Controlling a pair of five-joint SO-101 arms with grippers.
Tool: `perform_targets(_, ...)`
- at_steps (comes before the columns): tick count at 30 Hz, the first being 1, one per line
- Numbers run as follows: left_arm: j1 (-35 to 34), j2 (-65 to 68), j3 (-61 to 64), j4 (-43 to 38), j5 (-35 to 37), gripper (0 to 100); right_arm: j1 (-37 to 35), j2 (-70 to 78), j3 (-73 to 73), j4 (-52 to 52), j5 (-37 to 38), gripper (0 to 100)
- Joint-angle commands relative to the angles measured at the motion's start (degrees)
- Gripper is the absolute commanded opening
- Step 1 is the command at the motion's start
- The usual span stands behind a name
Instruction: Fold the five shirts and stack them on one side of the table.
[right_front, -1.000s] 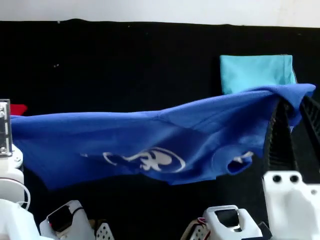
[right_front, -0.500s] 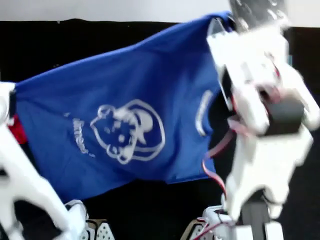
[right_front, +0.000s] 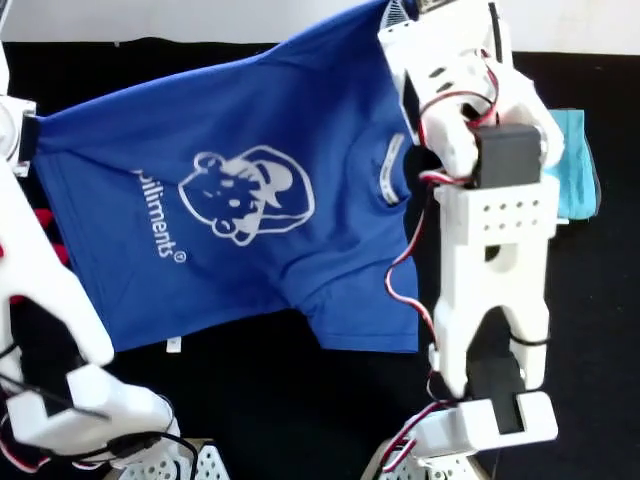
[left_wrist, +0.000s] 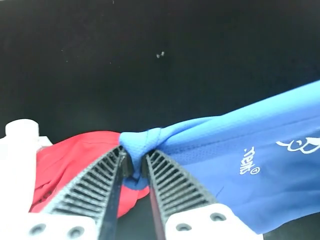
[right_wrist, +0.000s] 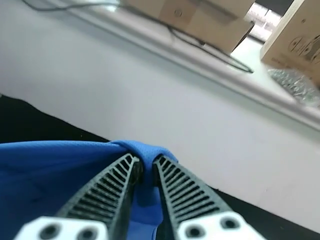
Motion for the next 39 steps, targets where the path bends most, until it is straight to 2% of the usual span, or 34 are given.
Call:
perform_targets(1,0.4,3.3,-2.4,0.3,0.4,1,0.1,2.1,0.0,-1.5,0.2,0.5)
perform_targets(14,2.9,24.0,-2.5,3.4,0.2,1,-0.9,25.1,-0.5,16.0,0.2,0.5)
perform_targets(21,2.9,26.4,-2.5,12.3,0.0,1,-0.7,25.0,-2.4,30.2,0.2,0.5)
perform_targets(24,2.0,26.2,-0.8,13.1,-0.4,1,-0.7,24.0,-3.0,36.7,0.2,0.5)
perform_targets(27,1.2,23.4,5.8,13.2,-3.5,1,-0.8,22.9,-2.5,40.7,-2.2,0.5)
perform_targets(31,1.2,15.4,20.8,12.9,-7.7,1,0.0,20.5,0.4,41.6,-4.9,0.5)
perform_targets(35,1.2,10.1,30.7,11.4,-9.7,1,0.1,14.0,11.6,41.4,-4.7,0.5)
perform_targets(39,0.7,8.0,33.6,10.8,-9.8,1,0.3,5.8,23.5,40.0,-4.6,0.5)
